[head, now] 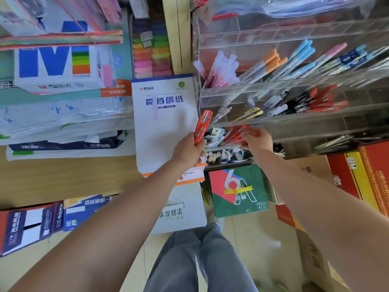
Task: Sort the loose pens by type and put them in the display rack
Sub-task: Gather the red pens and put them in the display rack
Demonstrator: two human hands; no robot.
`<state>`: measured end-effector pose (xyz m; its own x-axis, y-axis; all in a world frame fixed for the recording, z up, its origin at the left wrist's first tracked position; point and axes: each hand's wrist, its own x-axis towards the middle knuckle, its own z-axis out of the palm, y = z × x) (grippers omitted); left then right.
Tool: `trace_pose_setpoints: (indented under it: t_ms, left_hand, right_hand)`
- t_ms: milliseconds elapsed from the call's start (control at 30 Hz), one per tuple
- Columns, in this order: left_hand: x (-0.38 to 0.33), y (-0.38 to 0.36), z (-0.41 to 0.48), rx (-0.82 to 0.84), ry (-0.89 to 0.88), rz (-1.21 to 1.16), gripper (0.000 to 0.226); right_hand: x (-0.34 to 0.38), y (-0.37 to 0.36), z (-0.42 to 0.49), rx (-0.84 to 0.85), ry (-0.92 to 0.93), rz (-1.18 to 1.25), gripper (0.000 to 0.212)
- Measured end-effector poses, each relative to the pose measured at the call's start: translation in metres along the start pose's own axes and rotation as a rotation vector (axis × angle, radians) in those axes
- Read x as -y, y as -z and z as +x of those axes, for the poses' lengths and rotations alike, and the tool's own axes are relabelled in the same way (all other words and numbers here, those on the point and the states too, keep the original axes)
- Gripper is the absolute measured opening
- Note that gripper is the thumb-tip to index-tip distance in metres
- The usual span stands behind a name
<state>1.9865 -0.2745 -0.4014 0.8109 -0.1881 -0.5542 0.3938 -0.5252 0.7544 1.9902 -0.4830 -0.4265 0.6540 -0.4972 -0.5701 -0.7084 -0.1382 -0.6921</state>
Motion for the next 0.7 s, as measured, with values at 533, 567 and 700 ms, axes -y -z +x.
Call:
trace_pose_setpoints:
  t_ms: [533,567,700]
  left_hand:
    - [-0.057,-0.071,-0.023,0.339,-0.085,0.046,0.021]
    - [-0.060,-0.077,-0.024,0.330,-0.074,0.037,0.021]
    - [-0.065,-0.092,-0.027,0.337,0.056,-0.044,0.012]
  right_hand:
    - [0.003,0.042,-0.036,0.621,0.024,0.293,0.029]
    - [0.002,0.048,-0.034,0.617,0.024,0.297,0.023]
    - [0.002,0.071,-0.028,0.549,0.025,0.288,0.016]
